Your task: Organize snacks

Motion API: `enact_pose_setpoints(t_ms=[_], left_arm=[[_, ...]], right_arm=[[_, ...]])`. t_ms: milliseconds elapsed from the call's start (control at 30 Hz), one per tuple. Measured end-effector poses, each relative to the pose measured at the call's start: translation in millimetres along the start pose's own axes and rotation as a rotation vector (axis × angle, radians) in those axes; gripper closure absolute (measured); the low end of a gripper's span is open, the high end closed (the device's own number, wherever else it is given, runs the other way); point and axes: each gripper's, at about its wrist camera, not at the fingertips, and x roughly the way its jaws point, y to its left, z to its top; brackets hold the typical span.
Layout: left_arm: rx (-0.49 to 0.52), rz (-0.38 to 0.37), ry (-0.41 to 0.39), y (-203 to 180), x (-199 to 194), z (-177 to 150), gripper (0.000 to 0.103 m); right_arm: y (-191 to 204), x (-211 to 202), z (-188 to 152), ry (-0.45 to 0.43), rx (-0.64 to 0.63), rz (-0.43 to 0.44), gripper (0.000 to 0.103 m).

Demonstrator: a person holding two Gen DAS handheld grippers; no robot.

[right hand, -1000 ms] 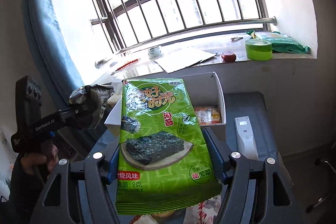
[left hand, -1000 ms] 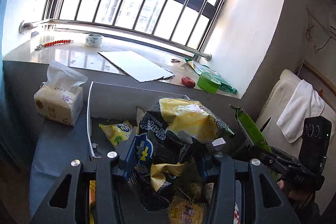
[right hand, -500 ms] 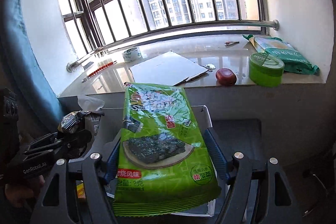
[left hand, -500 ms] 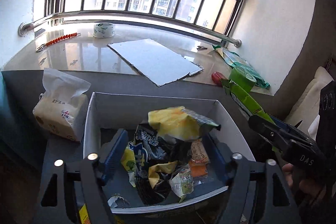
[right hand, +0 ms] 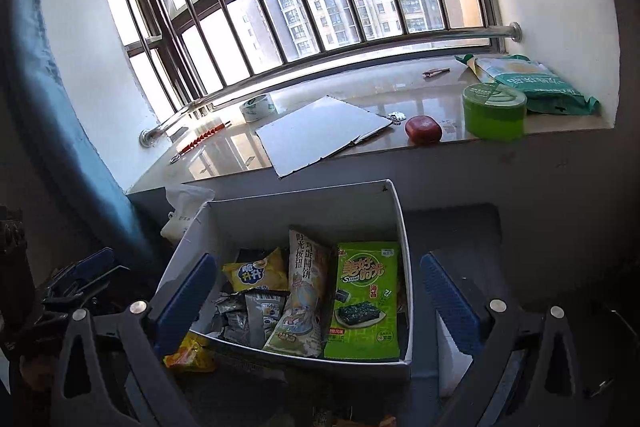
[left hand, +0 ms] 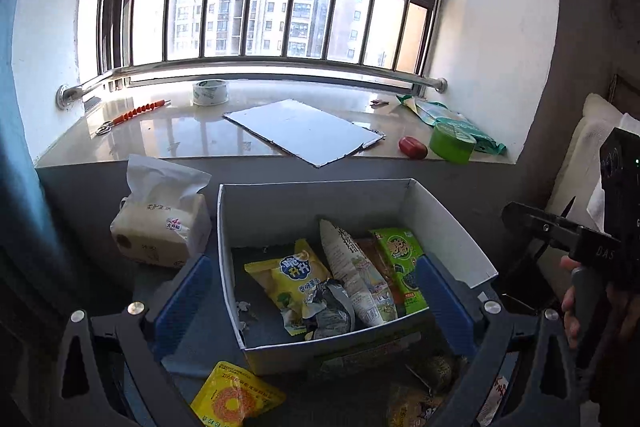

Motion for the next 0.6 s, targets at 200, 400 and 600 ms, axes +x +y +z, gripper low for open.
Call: enact_pose_setpoints(t_ms=[200, 400, 600], left_arm=[[0.041, -0.032, -0.054, -8, -57, -45, 0.000], [0.029, -0.087, -0.060, -17, -91, -100, 0.000], [0.066, -0.083, -0.005, -32, -108, -153, 0.000]], right_arm=[[16, -58, -46, -0.045, -0.081, 0.046, 0.000], [21, -110, -105, -0.075, -0.132, 0.061, 0.000], [8, -138, -162, -0.047, -0.154, 0.003, 0.000]])
